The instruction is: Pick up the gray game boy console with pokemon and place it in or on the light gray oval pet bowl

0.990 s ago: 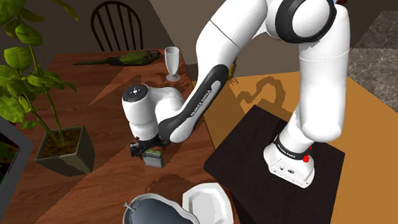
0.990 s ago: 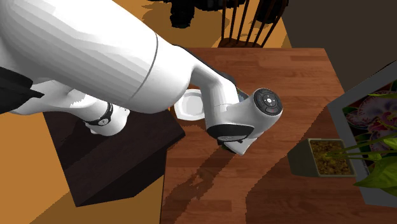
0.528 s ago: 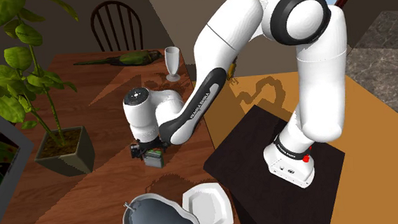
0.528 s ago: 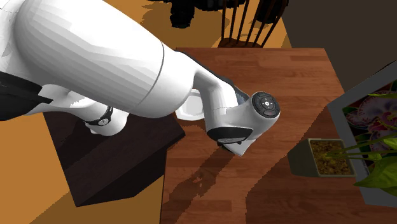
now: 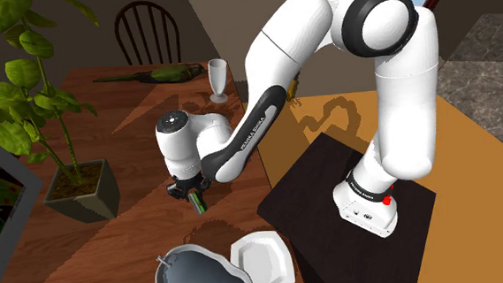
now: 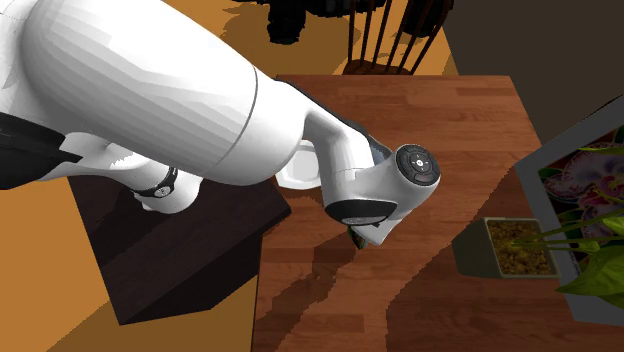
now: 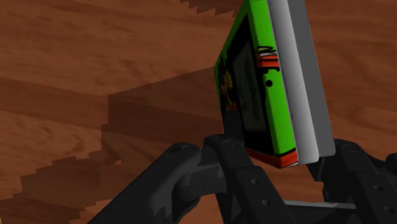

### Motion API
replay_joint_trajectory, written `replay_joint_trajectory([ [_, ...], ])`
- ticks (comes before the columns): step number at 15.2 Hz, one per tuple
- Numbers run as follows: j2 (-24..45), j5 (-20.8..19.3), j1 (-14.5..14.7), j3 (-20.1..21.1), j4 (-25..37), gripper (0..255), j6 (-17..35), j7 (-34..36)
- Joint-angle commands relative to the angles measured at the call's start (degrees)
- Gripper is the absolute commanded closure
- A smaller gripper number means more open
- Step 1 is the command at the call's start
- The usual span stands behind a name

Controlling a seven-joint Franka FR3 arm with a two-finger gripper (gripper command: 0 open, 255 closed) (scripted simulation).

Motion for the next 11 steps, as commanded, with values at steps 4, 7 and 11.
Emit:
replay_joint_trajectory([
  [4, 0.08, -0.02, 0.04, 0.01, 0.06, 255, 0.11, 0.02],
  [7, -1.85, 1.51, -0.89, 1.25, -0.21, 255, -1.39, -1.02],
  [11, -4.38, 3.62, -2.09, 2.82, -0.38, 255, -3.45, -2.44],
])
